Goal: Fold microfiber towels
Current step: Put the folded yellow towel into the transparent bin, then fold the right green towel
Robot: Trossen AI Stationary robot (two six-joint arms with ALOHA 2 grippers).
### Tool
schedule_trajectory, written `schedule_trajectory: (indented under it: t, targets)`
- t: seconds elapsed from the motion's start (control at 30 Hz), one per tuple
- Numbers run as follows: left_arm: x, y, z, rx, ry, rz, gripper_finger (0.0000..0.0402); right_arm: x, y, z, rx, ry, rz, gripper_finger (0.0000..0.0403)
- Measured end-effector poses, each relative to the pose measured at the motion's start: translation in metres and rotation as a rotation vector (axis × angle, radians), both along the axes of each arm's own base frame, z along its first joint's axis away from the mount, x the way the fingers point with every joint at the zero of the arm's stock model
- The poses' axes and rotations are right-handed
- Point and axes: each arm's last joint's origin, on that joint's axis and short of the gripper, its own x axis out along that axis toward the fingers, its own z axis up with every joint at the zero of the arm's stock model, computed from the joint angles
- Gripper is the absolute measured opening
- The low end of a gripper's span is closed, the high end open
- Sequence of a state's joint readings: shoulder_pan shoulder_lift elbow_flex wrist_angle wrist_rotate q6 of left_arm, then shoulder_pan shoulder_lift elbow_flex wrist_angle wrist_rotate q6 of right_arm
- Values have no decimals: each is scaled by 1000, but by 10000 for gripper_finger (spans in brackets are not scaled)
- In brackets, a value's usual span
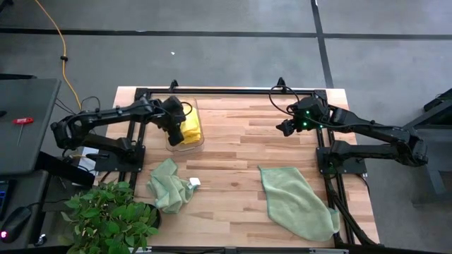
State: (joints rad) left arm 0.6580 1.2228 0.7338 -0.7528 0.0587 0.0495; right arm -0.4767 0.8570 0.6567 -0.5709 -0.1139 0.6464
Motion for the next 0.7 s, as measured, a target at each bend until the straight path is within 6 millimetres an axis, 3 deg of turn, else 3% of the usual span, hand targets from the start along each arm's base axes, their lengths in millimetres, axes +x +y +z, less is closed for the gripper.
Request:
schedule_trajectory:
  t: [0.13, 0.43, 0.57, 0.7]
  targets:
    - [1, 2, 11, 3, 5, 55, 1, 0, 0, 0, -6, -6, 7, 248]
    - [14, 3, 93, 95, -167, 94, 0, 6, 2, 6, -26, -94, 185, 248]
    - [37, -7, 120, 112, -399, 94, 0, 4, 6, 4, -24, -87, 314, 248]
    - [70, -29, 126, 107, -582, 57, 0, 1, 8, 0, -38, -41, 379, 247]
